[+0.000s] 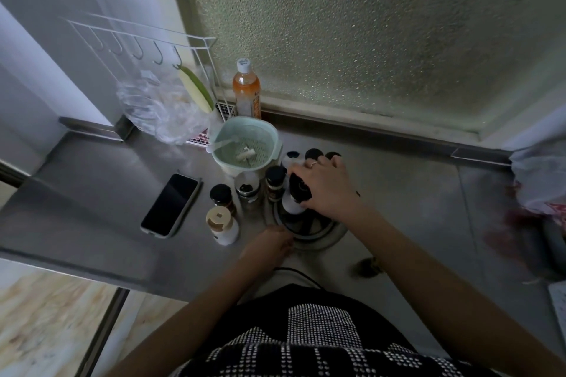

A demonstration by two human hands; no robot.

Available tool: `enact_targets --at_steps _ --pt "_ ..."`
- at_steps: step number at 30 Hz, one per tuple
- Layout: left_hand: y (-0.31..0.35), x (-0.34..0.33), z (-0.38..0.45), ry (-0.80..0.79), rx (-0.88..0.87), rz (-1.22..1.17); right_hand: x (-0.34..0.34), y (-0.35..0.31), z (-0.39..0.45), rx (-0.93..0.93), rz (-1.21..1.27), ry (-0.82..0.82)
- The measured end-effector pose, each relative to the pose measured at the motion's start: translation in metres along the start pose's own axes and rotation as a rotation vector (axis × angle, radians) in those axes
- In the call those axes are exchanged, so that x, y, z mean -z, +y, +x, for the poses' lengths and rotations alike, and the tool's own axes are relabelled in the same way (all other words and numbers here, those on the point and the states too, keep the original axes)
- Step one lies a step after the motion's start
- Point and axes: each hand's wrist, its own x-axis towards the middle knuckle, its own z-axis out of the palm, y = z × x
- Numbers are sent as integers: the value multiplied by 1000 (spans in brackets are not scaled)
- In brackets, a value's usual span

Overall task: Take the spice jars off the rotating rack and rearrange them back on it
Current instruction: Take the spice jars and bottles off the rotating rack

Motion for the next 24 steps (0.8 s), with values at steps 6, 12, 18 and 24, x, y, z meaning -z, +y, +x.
enact_targets --at_steps 6,12,18,24 --pt "1 1 2 -23 -3 5 -22 -4 8 -9 1 8" --pt "1 0 3 -34 5 -12 -3 15 -39 -25 304 254" --pt "4 1 12 -40 -21 -27 -23 65 -122 -462 368 -18" --pt "9 7 33 -44 -12 -27 -83 59 -142 -509 577 -155"
